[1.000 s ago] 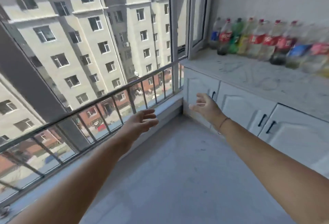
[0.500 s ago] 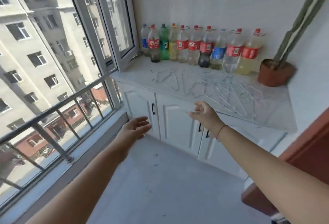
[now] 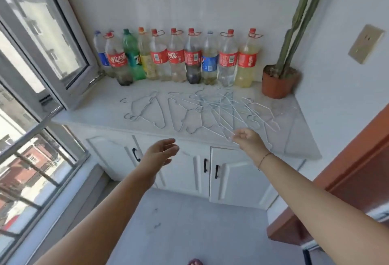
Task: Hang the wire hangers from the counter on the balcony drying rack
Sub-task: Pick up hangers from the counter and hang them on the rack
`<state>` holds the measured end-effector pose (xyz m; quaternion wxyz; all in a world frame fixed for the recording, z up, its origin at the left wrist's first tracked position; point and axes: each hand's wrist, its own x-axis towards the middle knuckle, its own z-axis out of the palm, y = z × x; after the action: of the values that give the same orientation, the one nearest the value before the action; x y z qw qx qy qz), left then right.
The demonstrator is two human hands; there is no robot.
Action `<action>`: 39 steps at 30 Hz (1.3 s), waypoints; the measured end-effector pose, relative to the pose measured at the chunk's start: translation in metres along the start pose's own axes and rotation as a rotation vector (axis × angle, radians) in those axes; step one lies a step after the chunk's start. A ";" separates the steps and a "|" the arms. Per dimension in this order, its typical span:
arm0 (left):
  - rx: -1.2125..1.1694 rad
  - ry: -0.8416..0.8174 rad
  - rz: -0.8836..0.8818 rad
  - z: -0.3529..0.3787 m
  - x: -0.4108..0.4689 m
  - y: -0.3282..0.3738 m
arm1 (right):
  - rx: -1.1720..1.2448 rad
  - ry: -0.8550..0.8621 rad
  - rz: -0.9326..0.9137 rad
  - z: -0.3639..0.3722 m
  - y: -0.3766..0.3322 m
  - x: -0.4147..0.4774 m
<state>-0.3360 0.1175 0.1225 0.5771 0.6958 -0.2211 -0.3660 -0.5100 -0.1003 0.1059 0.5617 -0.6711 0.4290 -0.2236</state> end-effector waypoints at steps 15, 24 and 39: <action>-0.001 -0.106 -0.098 0.016 0.195 0.032 | 0.026 0.135 0.112 0.001 -0.015 0.184; -0.043 0.019 -0.187 0.039 0.306 0.037 | -0.016 -0.048 0.124 0.018 -0.023 0.348; -0.146 0.117 -0.319 0.075 0.396 0.023 | -0.361 -0.289 0.178 0.041 -0.005 0.504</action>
<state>-0.1397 -0.2249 0.0388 0.5726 0.6984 -0.0465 -0.4268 -0.2080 -0.4939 0.0080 0.5059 -0.7451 0.4346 0.0053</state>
